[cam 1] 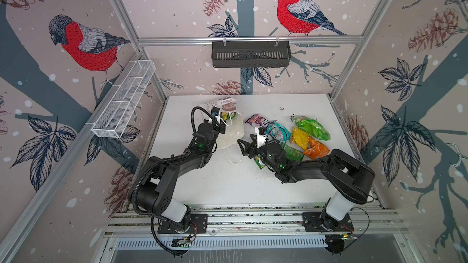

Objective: Take the snacks out of the paper bag
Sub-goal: Place the snack at the center of the table, then pick up the snack from the paper bag.

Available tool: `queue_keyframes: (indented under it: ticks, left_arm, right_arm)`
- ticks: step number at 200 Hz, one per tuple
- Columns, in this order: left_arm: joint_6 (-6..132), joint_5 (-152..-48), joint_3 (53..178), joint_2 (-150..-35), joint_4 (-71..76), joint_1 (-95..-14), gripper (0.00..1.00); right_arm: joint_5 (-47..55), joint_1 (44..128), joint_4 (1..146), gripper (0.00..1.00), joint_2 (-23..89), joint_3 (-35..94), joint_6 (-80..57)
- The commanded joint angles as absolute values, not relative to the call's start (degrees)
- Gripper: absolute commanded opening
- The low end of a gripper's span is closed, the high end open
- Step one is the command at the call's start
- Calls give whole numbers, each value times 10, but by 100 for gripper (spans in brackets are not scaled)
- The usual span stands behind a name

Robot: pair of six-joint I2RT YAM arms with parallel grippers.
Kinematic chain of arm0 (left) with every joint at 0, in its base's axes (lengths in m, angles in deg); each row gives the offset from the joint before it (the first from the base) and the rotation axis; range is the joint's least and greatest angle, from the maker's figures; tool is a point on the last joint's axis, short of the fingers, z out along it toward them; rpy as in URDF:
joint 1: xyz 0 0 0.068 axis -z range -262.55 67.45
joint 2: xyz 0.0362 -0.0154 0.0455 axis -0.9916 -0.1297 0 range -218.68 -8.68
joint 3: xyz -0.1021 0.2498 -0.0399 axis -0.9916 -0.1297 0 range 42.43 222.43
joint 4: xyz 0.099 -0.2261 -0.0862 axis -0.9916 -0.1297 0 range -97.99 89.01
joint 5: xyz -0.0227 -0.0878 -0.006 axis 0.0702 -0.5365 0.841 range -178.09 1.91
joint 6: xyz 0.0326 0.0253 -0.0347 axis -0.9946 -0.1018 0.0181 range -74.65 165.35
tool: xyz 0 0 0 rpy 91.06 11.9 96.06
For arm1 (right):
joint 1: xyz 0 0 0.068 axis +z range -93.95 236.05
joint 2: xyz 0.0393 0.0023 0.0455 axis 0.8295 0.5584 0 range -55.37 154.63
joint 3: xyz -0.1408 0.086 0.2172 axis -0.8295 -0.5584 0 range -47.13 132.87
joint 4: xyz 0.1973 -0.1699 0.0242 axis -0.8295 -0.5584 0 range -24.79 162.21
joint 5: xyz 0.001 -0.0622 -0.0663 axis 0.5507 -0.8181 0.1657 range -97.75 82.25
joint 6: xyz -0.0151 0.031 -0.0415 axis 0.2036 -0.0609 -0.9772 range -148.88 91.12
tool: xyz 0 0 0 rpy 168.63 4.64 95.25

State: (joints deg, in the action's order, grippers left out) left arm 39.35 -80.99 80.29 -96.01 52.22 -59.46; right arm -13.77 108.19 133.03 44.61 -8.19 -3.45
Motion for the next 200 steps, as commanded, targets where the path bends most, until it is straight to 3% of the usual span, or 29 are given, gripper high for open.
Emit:
queue_keyframes:
  ticks: [1,96,200]
  left_arm:
    - [395,-812,810,-956,524,-587,0]
    - [387,-812,829,-938,476,-566,0]
    - [354,-808,815,-896,472,-543,0]
  right_arm:
    - [-122,1087,1355,86,487,-43,-58]
    - [-167,1106,1285,84,661,106,-112]
    - [-207,1096,1213,84,747,222,-122]
